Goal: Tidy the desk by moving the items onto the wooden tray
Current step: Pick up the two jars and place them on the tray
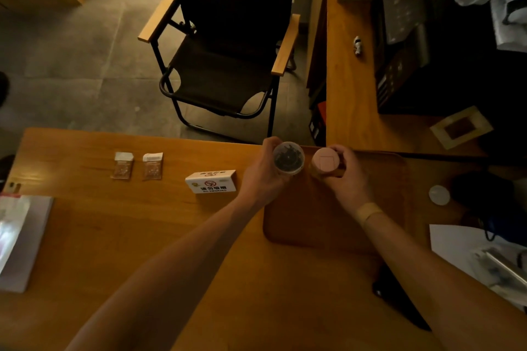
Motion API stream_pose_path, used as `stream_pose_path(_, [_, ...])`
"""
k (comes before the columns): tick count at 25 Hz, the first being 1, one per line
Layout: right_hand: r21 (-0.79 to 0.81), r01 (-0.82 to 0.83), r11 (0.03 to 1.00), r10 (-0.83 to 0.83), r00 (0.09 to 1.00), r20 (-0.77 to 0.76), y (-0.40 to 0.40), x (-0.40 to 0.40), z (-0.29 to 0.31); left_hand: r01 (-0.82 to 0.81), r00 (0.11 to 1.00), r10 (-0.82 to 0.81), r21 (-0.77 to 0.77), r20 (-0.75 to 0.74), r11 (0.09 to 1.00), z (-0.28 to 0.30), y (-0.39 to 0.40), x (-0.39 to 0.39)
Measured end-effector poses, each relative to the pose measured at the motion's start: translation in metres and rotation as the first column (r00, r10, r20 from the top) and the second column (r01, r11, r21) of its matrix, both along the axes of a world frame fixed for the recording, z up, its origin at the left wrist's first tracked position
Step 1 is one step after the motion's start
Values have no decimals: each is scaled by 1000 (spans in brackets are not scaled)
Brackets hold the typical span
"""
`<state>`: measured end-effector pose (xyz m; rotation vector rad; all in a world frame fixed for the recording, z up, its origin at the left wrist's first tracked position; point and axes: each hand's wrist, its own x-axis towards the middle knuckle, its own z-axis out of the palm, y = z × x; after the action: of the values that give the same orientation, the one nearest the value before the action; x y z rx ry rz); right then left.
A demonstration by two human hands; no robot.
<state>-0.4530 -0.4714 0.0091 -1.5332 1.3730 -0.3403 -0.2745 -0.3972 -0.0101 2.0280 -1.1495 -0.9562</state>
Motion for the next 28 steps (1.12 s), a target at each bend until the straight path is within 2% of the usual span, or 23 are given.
stream_pose_path(15, [-35,-61,998,60,997,-54,-15,6,-8,14,998,-13,17,-60,1000,-10,-5,4])
stream_pose_path(28, [-37,-38,999,36,998,-46,-12,10,-9,14,996,-11,41,-86,999,-11,-5,6])
